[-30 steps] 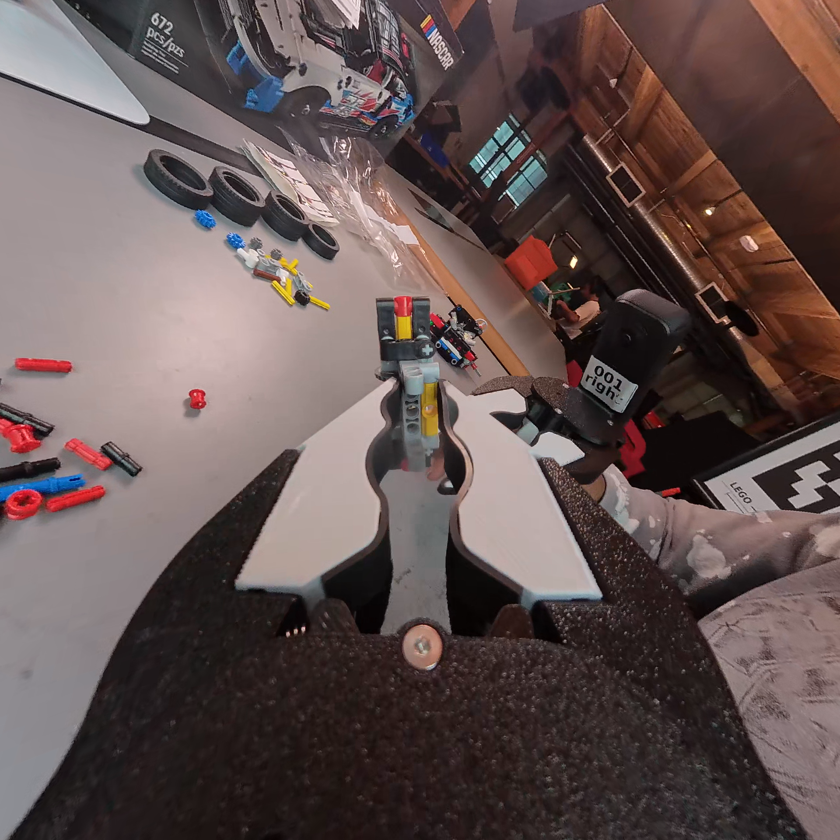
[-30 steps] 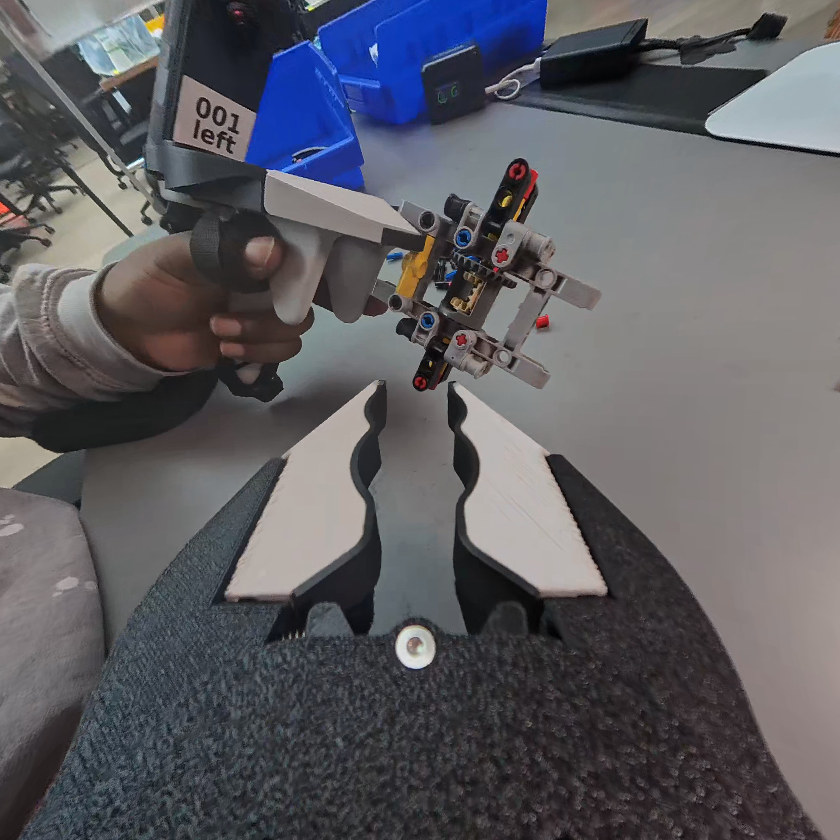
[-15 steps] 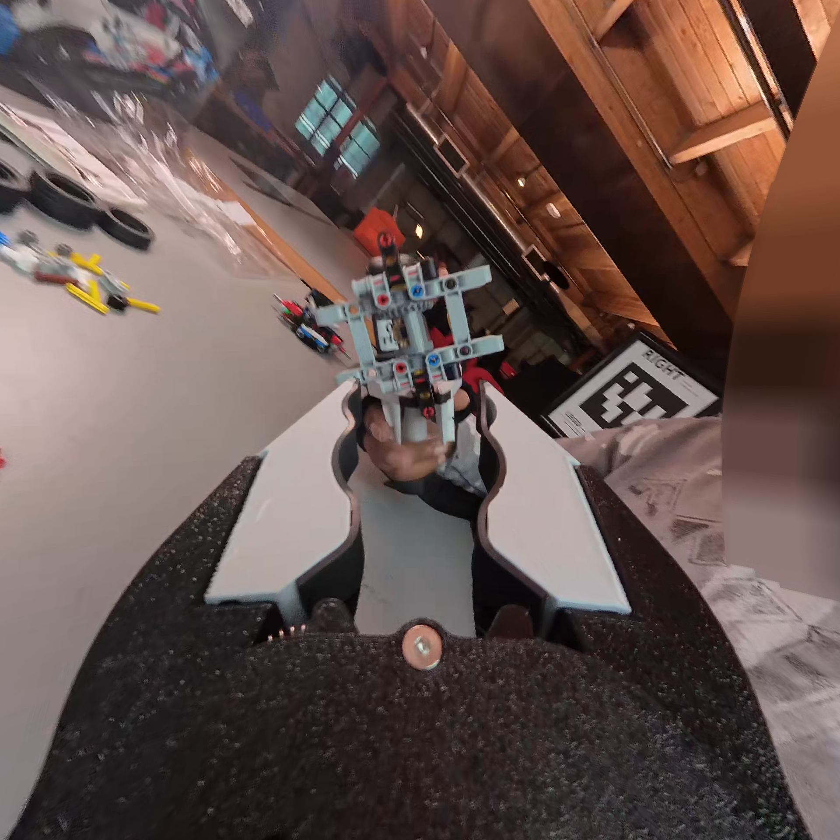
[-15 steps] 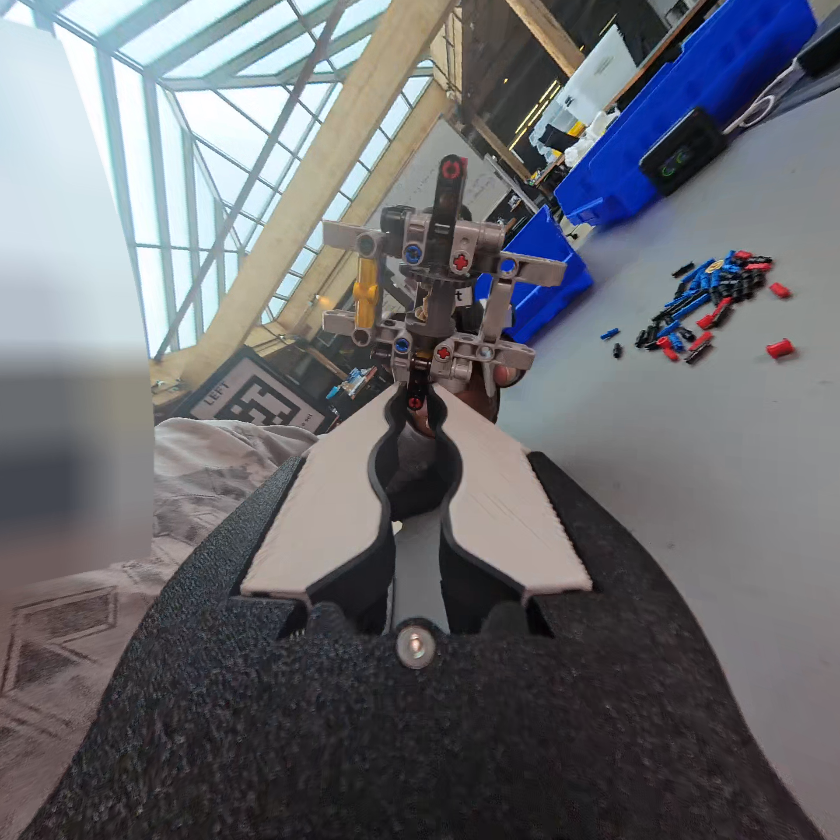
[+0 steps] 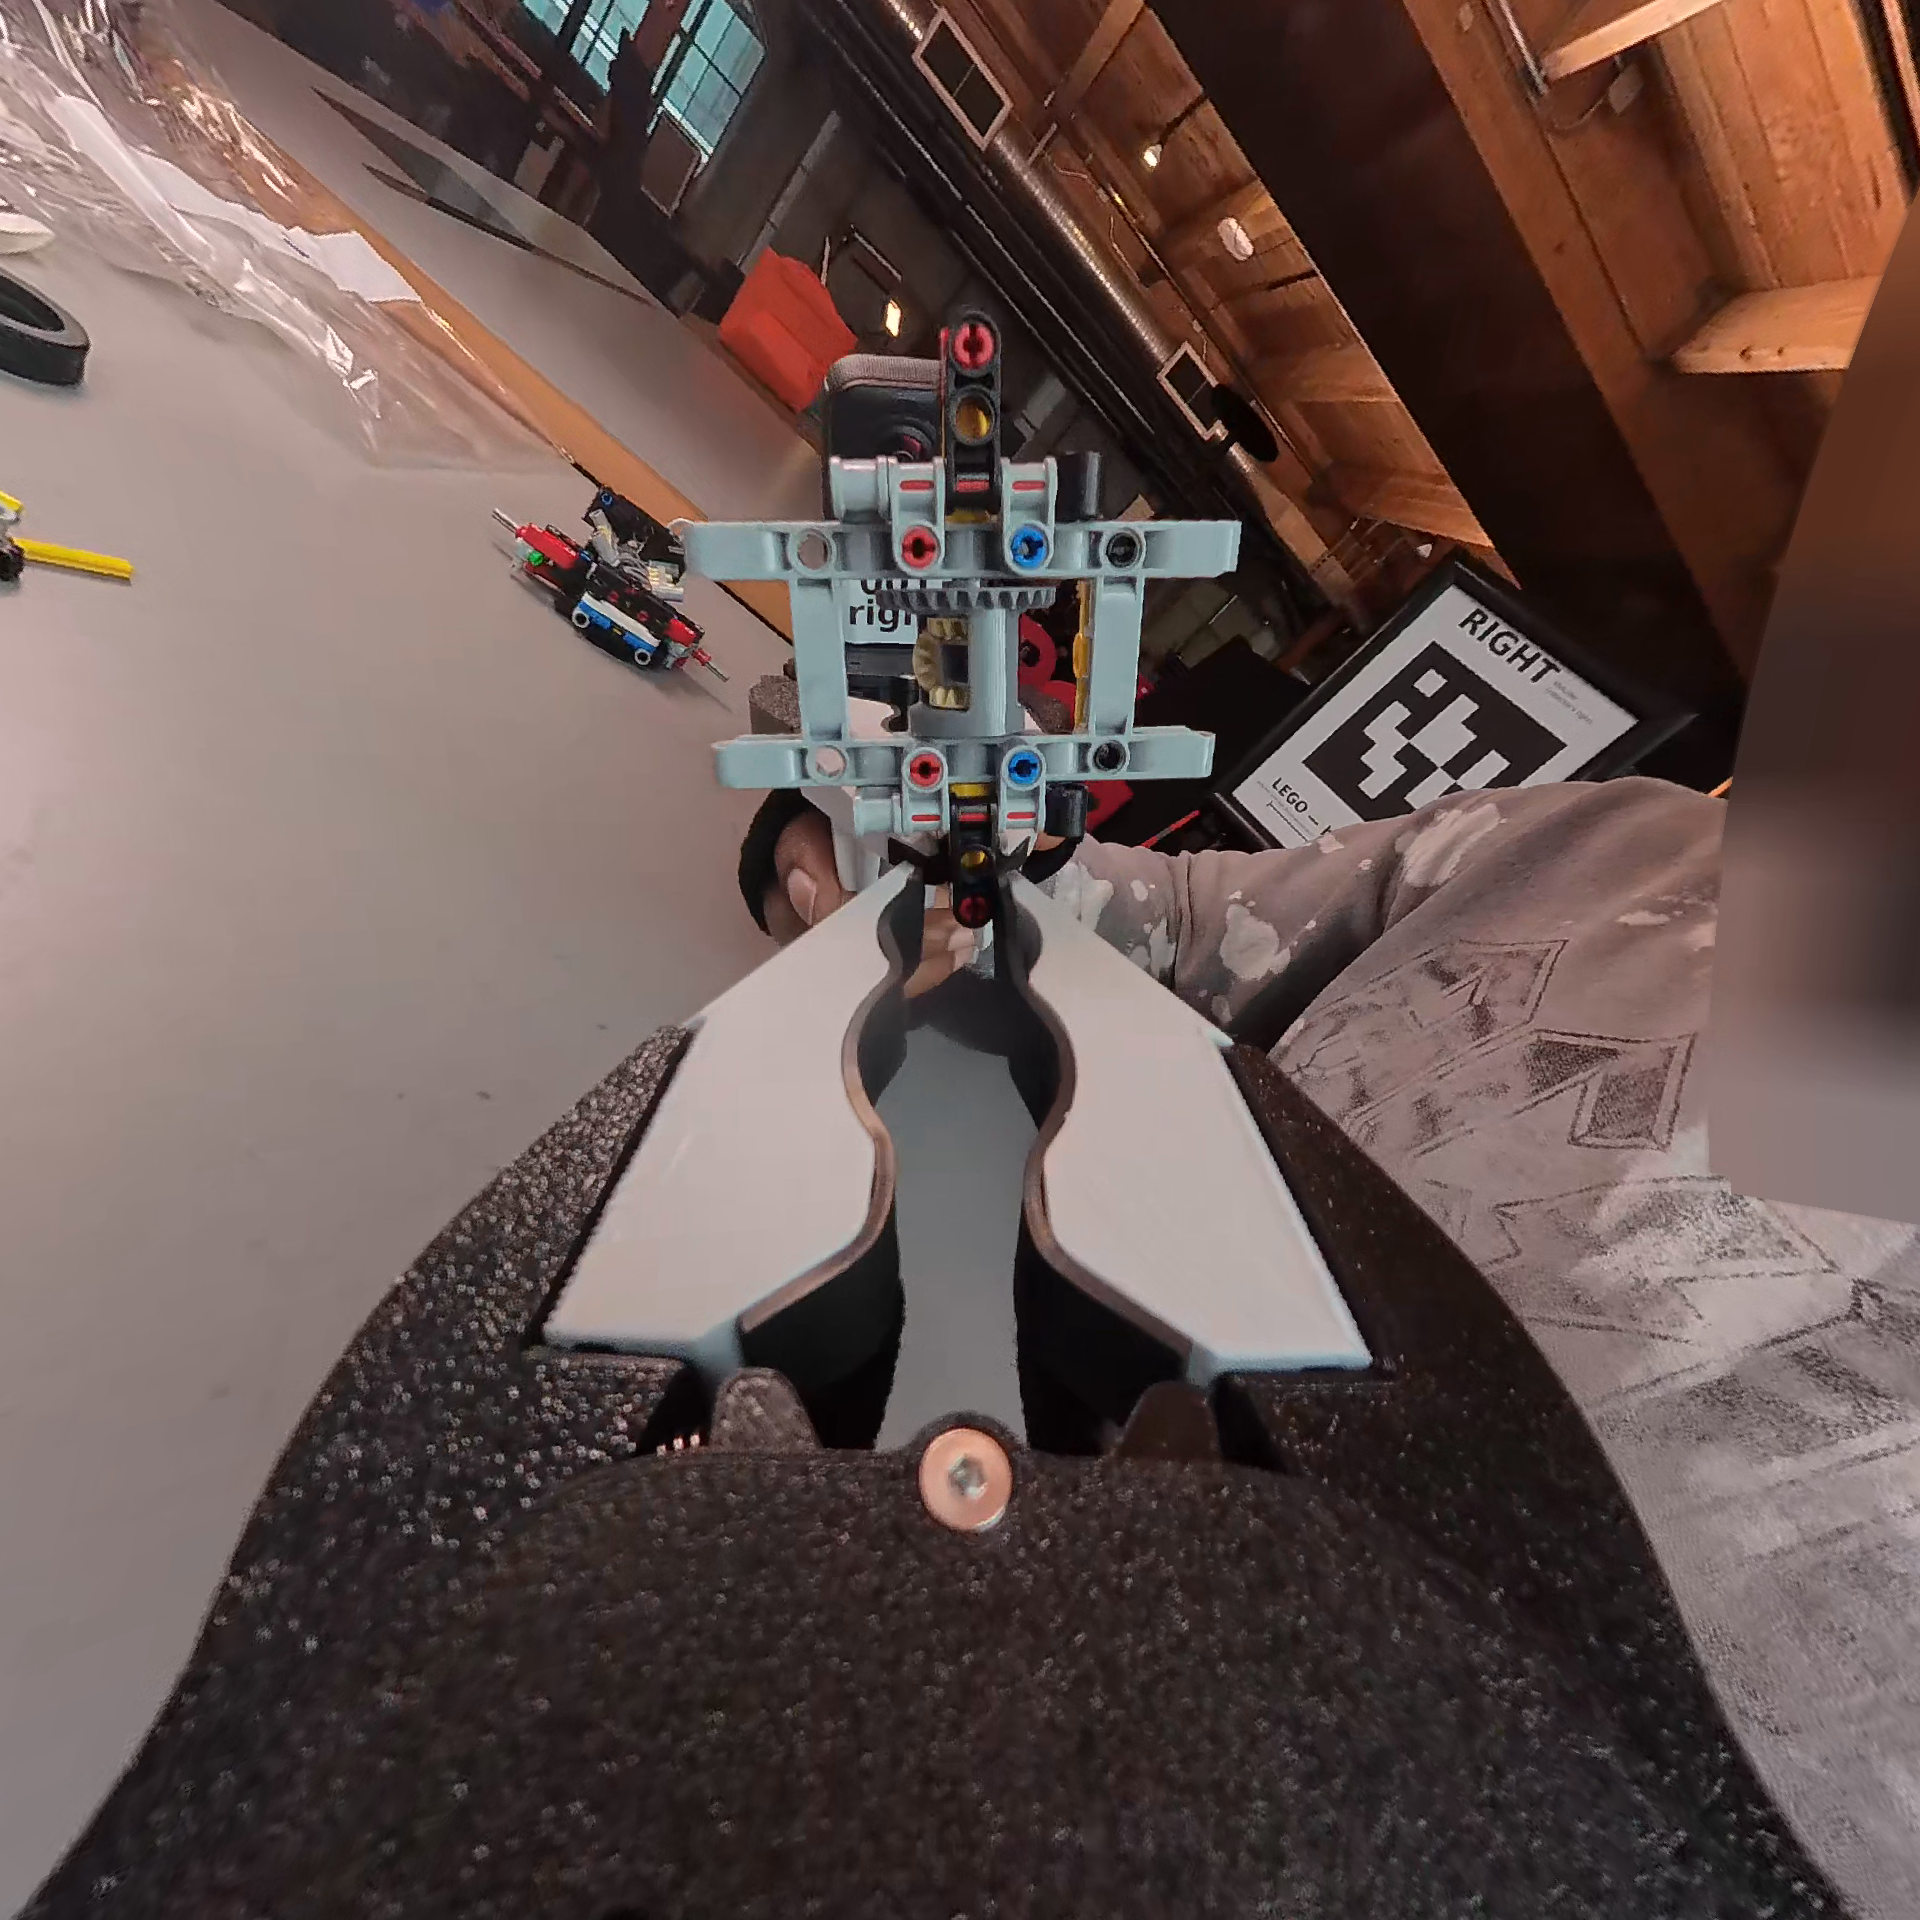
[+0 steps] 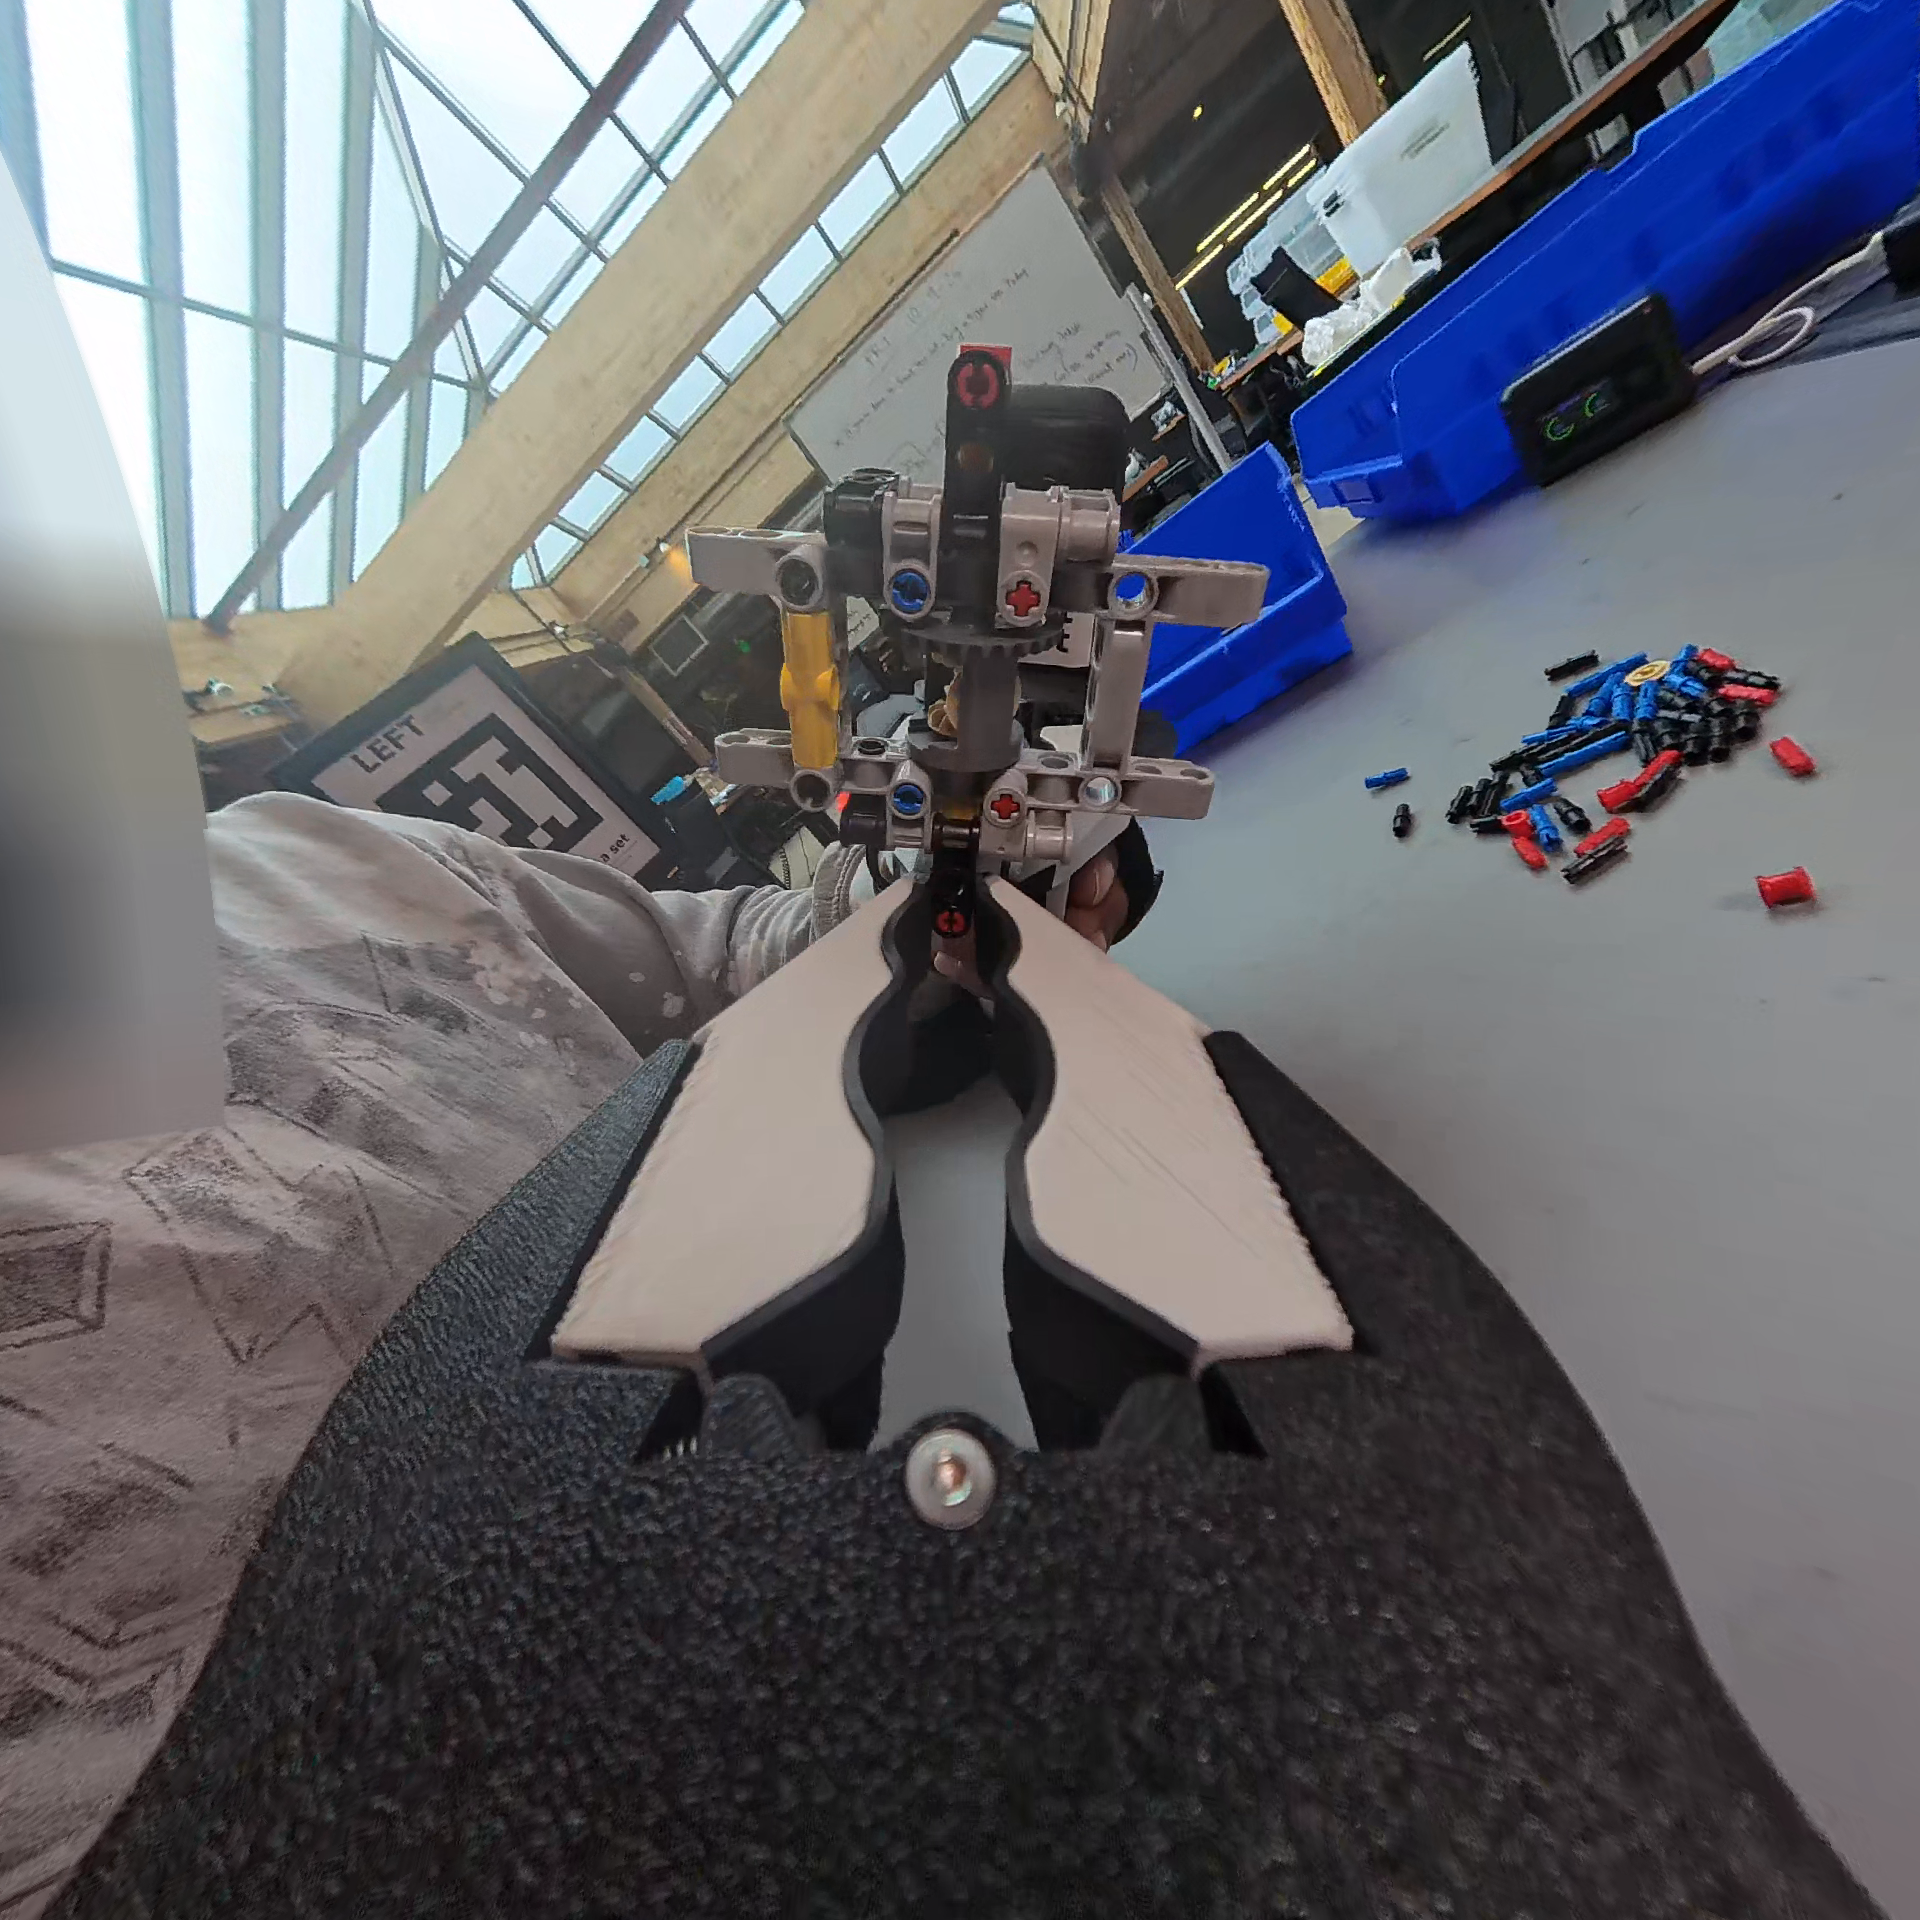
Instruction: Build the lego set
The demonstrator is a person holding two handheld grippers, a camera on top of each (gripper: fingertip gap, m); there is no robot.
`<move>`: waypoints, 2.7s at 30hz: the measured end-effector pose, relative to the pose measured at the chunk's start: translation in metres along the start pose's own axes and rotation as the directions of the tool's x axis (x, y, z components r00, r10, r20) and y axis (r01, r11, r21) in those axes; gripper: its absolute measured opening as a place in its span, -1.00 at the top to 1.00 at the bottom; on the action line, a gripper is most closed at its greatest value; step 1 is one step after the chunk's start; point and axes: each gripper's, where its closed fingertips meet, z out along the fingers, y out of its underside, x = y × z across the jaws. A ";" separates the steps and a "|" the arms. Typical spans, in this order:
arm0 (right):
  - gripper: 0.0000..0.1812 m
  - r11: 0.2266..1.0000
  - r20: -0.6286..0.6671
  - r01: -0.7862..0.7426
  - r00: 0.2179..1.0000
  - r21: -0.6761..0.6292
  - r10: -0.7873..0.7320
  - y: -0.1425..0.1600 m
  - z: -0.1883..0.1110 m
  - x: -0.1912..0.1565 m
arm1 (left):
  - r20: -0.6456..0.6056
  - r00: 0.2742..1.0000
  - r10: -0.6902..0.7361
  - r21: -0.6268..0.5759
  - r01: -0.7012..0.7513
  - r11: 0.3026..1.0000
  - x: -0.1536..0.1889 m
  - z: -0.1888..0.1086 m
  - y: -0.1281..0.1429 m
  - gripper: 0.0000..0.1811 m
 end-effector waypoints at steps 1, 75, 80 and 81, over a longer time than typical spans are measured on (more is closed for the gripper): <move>0.93 1.000 -0.001 0.019 1.000 0.006 -0.019 -0.001 0.001 -0.002 | -0.003 1.000 0.011 0.000 -0.011 1.000 0.002 0.000 0.000 0.88; 0.94 0.841 -0.459 0.451 0.704 -0.299 -0.541 0.000 -0.024 0.055 | 0.154 0.986 0.069 0.015 -0.072 0.997 -0.025 -0.022 -0.012 0.48; 0.94 0.662 -0.461 0.613 0.480 -0.431 -0.746 -0.003 -0.025 0.056 | 0.147 0.989 0.029 0.049 -0.037 0.998 -0.027 -0.023 -0.016 0.54; 0.93 0.621 -0.452 0.636 0.435 -0.458 -0.779 -0.003 -0.025 0.056 | 0.151 0.988 0.017 0.057 -0.026 0.998 -0.028 -0.025 -0.017 0.54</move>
